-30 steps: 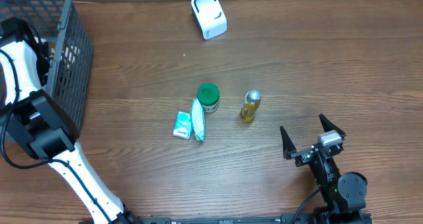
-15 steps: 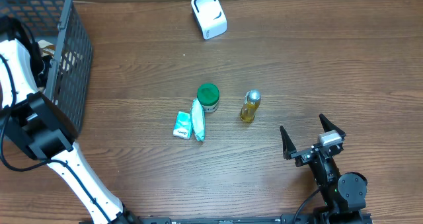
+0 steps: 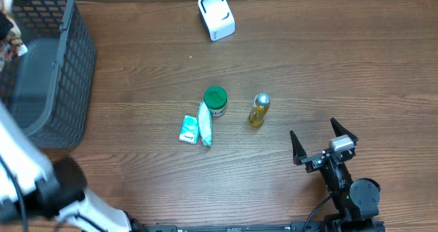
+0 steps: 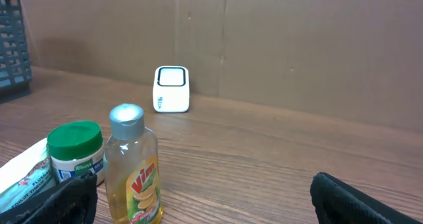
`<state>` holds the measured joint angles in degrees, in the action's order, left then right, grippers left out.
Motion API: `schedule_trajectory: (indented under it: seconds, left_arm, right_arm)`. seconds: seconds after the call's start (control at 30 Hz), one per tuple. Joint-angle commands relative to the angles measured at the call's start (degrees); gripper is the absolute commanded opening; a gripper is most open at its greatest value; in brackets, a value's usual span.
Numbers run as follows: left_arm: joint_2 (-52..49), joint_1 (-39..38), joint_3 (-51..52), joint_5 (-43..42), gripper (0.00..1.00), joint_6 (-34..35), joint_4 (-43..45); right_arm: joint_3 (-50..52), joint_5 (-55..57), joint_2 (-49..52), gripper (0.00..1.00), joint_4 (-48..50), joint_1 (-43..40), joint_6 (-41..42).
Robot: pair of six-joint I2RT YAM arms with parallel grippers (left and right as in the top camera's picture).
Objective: Scan the item barcode
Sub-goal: 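Reach into the basket and grasp the Pantree snack bag with left gripper, then lower the Pantree bag onto the table beside the other items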
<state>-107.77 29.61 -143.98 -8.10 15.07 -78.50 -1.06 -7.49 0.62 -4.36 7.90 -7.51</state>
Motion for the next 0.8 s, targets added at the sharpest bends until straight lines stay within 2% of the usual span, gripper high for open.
schedule_trajectory:
  seconds: [0.0,0.13,0.27,0.43,0.67,0.77]
  left_arm:
    - [5.62,-1.18,-0.28,-11.82,0.04,1.68,-3.15]
    - [9.79,-3.19,-0.28,-12.46,0.04,2.36,-6.95]
    - [9.99,-8.74,0.09,-12.28,0.04,3.17,-12.72]
    - [9.51,-18.75,5.44,-4.85,0.05,4.22,-15.63]
    - [9.4,-31.36,21.7,10.64,0.04,18.03,-11.98]
    - [9.4,-34.51,29.22,13.29,0.04,20.81,-8.0]
  right_arm:
    - [0.61,-0.11,-0.44,1.0,0.2,-0.2,-0.04]
    - [0.61,-0.11,-0.44,1.0,0.2,-0.2,-0.07]
    - [0.61,-0.11,-0.44,1.0,0.22,-0.2,-0.07]
    - [0.61,-0.11,-0.46,1.0,0.22,-0.2,-0.04]
    - [0.61,-0.11,-0.44,1.0,0.2,-0.2,-0.04]
    - [0.61,-0.13,-0.44,1.0,0.2,-0.2,-0.07]
